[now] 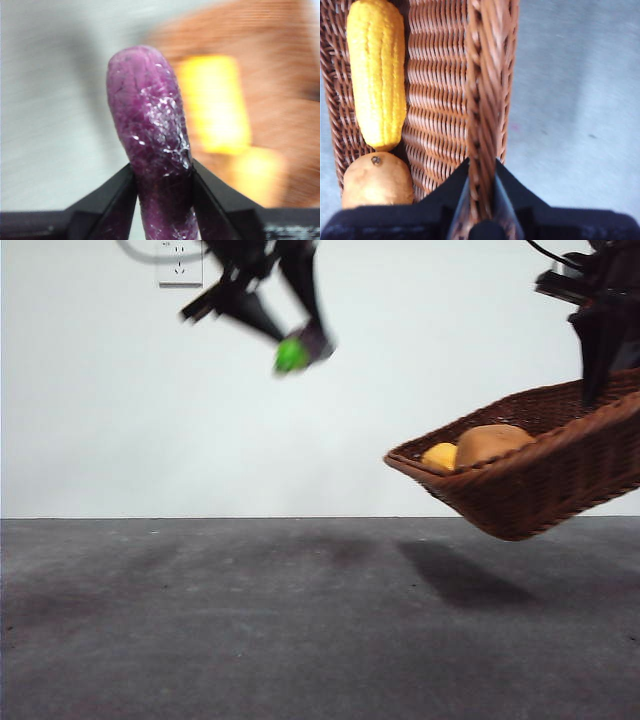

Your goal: Help me put the vegetables on the table into the basket

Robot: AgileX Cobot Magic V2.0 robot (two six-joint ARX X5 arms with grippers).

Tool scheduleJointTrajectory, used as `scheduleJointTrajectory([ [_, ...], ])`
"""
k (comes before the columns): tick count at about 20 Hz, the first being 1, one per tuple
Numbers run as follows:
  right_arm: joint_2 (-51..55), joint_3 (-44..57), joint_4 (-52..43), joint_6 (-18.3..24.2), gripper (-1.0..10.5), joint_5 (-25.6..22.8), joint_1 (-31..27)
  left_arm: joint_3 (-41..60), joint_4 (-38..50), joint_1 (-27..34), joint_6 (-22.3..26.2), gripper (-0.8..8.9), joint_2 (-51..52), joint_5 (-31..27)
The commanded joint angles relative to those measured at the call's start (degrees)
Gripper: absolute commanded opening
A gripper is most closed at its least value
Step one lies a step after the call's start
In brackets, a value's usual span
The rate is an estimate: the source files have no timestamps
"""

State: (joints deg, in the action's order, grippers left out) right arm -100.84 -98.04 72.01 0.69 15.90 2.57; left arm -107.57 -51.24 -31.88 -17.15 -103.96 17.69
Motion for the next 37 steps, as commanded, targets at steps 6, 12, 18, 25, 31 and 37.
scheduleJointTrajectory([
  [6,0.61,-0.09,-1.11,-1.66,-0.2,5.79,7.56,0.2,1.57,-6.49,-0.35,-0.04,-3.02,3.48],
  [12,0.61,-0.04,-0.85,0.22,-0.2,13.27,9.11,0.2,1.75,-6.64,-1.36,-0.03,-4.09,3.48],
  [18,0.61,-0.04,1.68,2.95,-0.2,15.47,9.11,0.2,4.61,-6.49,-6.82,1.92,-4.11,3.3],
  [25,0.61,-0.04,1.79,2.97,-0.2,15.58,9.11,0.2,4.87,-6.03,-9.31,4.44,-4.11,3.54],
  [31,0.61,-0.04,1.55,2.54,-0.2,10.49,8.61,0.2,2.49,-4.7,-3.85,4.38,1.64,2.08],
  [37,-1.2,-0.02,-2.27,1.9,-0.2,10.47,3.21,0.2,-15.3,-9.31,10.43,-0.06,13.62,-17.51],
])
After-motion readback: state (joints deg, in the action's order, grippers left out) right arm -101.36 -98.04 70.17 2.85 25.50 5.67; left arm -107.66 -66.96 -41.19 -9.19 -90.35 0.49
